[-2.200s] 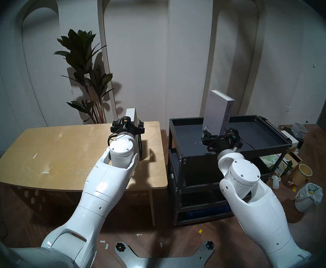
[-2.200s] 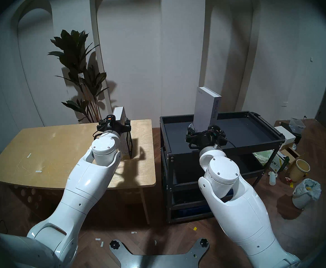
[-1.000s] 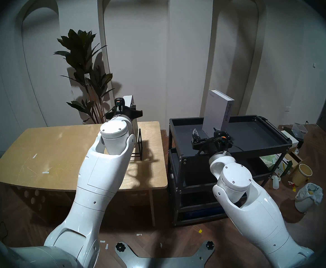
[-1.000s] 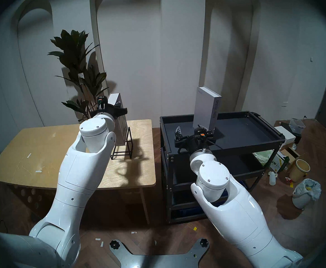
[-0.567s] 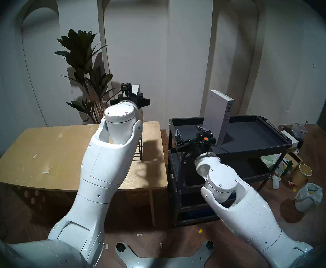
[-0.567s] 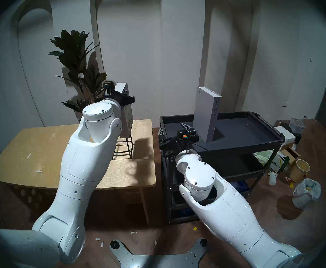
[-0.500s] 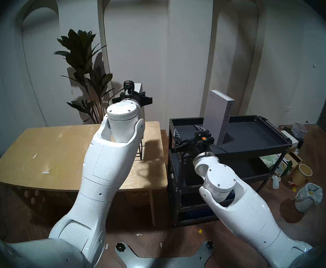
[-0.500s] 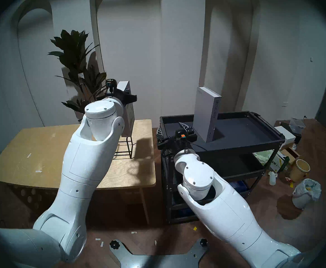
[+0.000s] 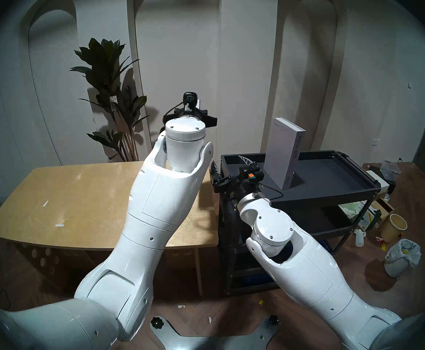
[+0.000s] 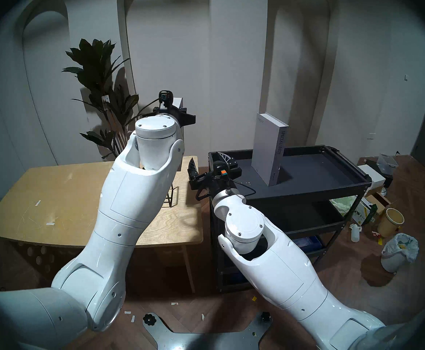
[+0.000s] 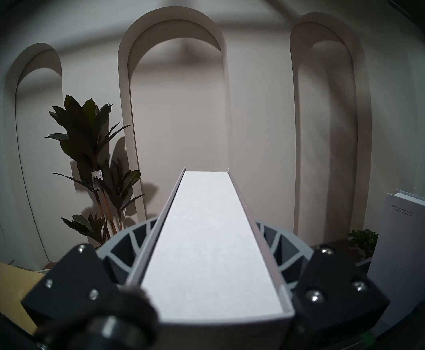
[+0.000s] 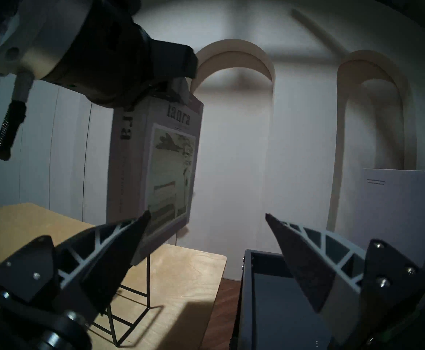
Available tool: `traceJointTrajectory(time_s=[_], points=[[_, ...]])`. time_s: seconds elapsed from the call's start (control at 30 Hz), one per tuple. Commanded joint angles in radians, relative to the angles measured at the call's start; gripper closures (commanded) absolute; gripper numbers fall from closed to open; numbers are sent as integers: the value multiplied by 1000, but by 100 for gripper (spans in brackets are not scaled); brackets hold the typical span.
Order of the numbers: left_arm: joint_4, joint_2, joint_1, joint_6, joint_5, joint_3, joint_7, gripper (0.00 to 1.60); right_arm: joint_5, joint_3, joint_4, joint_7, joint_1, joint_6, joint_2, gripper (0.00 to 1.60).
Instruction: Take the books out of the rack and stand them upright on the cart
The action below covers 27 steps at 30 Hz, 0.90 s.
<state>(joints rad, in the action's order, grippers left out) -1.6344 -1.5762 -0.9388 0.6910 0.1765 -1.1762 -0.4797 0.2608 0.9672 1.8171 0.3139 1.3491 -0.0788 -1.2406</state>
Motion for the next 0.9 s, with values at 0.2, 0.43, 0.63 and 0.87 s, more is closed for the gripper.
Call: traceJointTrajectory(time_s=[0.2, 0.43, 0.63, 0.87], points=[[85, -104, 135, -15, -26, 27, -68, 160, -3, -8, -75, -11, -95, 64, -80, 0], [92, -135, 147, -7, -18, 29, -91, 160, -2, -14, -155, -21, -135, 93, -118, 0], [100, -158, 144, 5, -7, 26, -105, 160, -1, -16, -226, -32, -175, 126, -151, 0], [132, -179, 143, 3, 5, 22, -117, 160, 2, -14, -276, -44, -201, 167, -178, 0]])
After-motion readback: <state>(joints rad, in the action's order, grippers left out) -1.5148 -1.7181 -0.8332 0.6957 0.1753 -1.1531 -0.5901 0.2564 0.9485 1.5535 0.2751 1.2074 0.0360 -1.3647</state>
